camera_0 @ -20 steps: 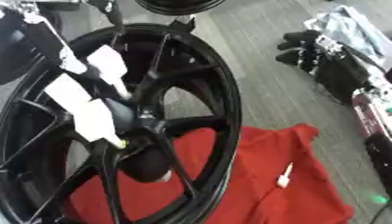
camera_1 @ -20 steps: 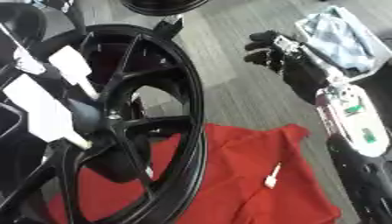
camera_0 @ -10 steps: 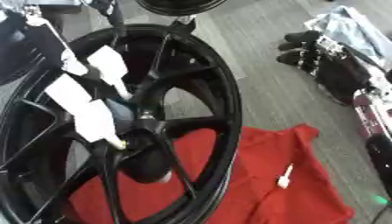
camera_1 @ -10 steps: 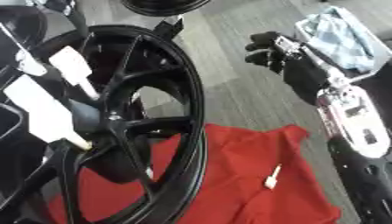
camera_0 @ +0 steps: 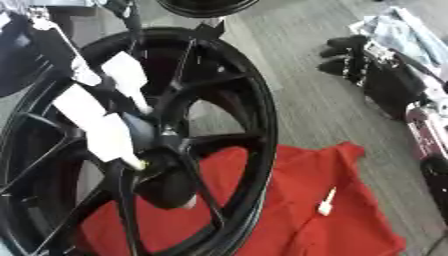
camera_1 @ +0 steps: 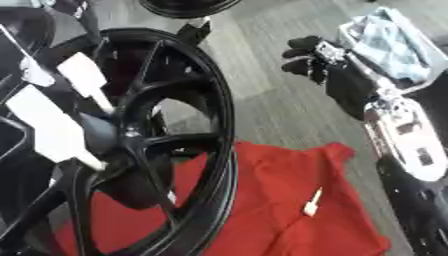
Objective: Pull the pin out of the wheel hub.
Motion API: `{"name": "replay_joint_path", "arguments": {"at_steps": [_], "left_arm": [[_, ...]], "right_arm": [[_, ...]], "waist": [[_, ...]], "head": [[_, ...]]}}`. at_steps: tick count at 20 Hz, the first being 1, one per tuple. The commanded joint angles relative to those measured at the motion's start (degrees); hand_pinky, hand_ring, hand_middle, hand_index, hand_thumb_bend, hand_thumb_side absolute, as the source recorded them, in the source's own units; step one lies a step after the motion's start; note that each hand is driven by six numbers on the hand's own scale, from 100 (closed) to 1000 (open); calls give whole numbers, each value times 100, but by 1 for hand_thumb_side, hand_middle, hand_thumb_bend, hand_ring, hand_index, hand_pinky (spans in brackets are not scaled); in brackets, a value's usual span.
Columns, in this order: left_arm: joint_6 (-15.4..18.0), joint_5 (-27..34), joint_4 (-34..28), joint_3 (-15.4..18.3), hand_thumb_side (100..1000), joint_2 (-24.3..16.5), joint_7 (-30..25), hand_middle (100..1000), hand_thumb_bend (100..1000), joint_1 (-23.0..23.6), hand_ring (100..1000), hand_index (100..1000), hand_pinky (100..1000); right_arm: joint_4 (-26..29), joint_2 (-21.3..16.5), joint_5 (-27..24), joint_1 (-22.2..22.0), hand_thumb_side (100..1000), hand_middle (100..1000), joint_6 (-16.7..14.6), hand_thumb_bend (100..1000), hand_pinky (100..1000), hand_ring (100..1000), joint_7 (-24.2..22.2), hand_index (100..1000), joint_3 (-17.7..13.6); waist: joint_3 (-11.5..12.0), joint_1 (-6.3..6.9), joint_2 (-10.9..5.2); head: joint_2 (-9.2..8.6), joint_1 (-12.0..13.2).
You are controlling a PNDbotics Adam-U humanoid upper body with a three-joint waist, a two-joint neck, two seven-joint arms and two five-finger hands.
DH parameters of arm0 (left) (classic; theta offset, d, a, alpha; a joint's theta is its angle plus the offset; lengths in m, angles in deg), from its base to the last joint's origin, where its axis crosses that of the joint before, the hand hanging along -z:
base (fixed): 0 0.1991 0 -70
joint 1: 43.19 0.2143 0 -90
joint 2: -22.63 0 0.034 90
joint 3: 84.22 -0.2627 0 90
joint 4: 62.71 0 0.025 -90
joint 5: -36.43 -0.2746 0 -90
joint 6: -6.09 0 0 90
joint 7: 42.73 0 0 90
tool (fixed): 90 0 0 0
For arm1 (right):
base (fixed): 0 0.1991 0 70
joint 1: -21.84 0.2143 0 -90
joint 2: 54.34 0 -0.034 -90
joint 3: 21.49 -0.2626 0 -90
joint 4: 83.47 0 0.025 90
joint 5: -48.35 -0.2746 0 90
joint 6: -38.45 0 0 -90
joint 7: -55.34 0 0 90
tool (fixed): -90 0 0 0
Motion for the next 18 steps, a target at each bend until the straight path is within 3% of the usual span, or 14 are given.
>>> {"name": "replay_joint_path", "arguments": {"at_steps": [1,12,18], "left_arm": [[1252,-41,5,18,100,-120,-1227,726,541,-82,771,745,851],[1215,-164,132,-27,105,-90,-1227,729,500,-43,769,762,845],[1210,-145,148,-25,100,-82,-1227,674,406,-31,753,710,835]], "right_arm": [[49,-141,14,78,740,746,4,100,933,765,24,824,-8],[45,-140,21,84,741,745,4,100,933,764,26,823,-9],[43,-141,33,81,742,744,0,100,933,764,28,823,-7]], "waist": [[-2,-41,-118],[-11,-42,-106],[-12,-44,-100]], "head": [[4,-11],[10,-15],[16,-8]]}}
